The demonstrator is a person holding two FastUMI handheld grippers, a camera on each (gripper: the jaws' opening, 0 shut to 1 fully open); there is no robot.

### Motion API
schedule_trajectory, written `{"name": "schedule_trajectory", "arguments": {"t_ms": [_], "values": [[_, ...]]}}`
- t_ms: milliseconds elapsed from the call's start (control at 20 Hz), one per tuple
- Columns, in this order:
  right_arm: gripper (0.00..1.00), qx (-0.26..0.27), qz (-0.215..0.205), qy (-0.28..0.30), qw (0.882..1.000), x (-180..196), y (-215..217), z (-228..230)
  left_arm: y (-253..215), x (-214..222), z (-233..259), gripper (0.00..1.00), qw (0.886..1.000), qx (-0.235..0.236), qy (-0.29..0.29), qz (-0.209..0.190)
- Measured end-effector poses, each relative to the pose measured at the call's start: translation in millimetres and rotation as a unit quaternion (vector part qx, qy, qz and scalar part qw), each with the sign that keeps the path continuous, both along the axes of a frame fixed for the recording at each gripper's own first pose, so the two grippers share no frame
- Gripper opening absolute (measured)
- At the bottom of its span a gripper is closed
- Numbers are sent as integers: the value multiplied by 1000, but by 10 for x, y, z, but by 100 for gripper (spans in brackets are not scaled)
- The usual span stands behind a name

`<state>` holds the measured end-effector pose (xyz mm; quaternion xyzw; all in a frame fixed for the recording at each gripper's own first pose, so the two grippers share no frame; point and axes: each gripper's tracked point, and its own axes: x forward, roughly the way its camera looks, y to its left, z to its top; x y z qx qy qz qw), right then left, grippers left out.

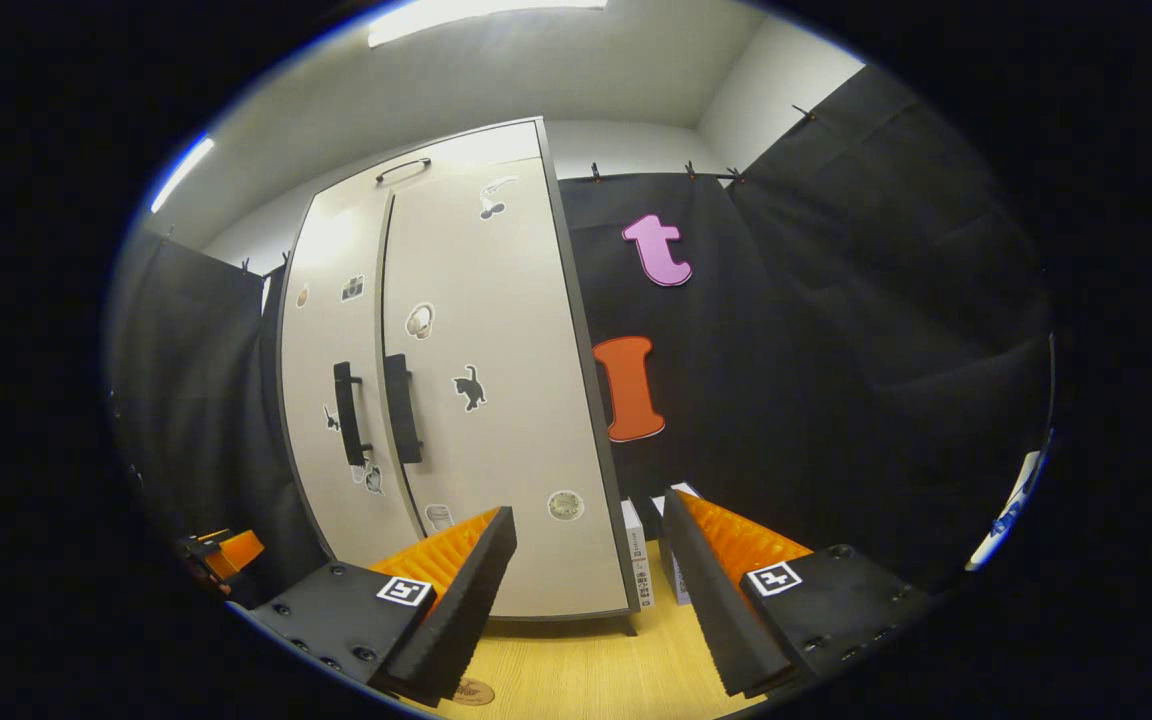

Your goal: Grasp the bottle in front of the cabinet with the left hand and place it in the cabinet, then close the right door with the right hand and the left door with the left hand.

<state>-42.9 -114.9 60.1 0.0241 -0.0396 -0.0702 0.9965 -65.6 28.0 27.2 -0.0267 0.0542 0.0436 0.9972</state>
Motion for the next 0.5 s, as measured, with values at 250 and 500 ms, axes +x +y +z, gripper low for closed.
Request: {"name": "schedule_trajectory", "arguments": {"t_ms": [250,500], "values": [[98,2,0,1,1000,-15,15,3,-17,-16,30,95,1000,3,0,-5],[98,4,7,0,1000,-17,62,4,-24,-25,46,95,1000,2,0,-5]]}}
